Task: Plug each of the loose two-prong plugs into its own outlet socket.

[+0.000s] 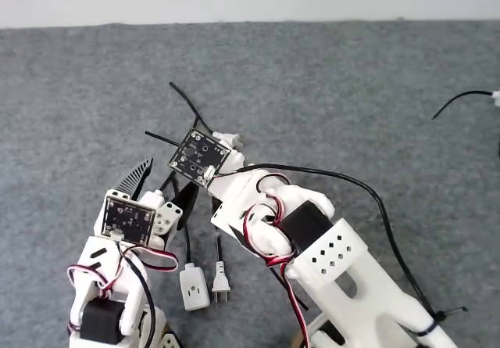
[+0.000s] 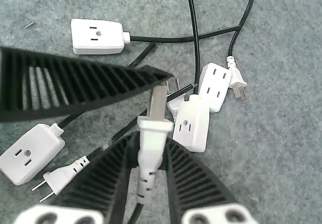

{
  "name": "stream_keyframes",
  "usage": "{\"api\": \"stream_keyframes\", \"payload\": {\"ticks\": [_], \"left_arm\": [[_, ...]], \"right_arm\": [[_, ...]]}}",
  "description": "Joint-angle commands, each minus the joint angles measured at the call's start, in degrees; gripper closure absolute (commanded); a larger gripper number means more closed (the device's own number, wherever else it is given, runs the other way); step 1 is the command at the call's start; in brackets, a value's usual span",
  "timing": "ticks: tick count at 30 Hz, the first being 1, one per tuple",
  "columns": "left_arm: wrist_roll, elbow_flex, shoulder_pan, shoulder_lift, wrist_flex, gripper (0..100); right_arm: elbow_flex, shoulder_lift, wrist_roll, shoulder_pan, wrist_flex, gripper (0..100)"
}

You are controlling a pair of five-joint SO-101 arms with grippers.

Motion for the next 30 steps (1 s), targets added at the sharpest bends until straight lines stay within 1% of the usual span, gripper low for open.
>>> {"api": "stream_keyframes", "payload": {"ticks": [1,6,10,15,19,23,27,30], "left_arm": [[0.4,-2.9,0.8,-1.1,0.4,72],[0.6,-2.8,1.5,-1.1,1.9,72],[0.5,-1.8,2.6,-1.1,1.8,72],[0.4,-1.7,2.1,-1.1,1.7,72],[0.5,-3.3,0.5,-1.1,1.8,72],[0.5,-5.3,-1.1,-1.1,2.8,72],[0.6,-7.8,0.3,-1.1,5.7,72],[0.6,-8.5,0.4,-1.1,6.2,72]], "right_arm": [[-0.7,-1.2,1.1,-0.7,-1.3,99.0],[1.3,-1.2,1.2,-0.7,-3.9,99.0],[1.5,-1.3,1.2,-0.7,-3.9,99.0],[1.6,-1.3,1.2,0.9,-3.9,99.0],[1.8,-1.3,1.2,1.0,-3.9,99.0],[2.8,-1.2,2.8,1.0,-4.6,99.0],[3.3,-1.2,2.7,1.0,-5.5,99.0],[3.3,-1.2,2.7,1.0,-5.2,99.0]]}}
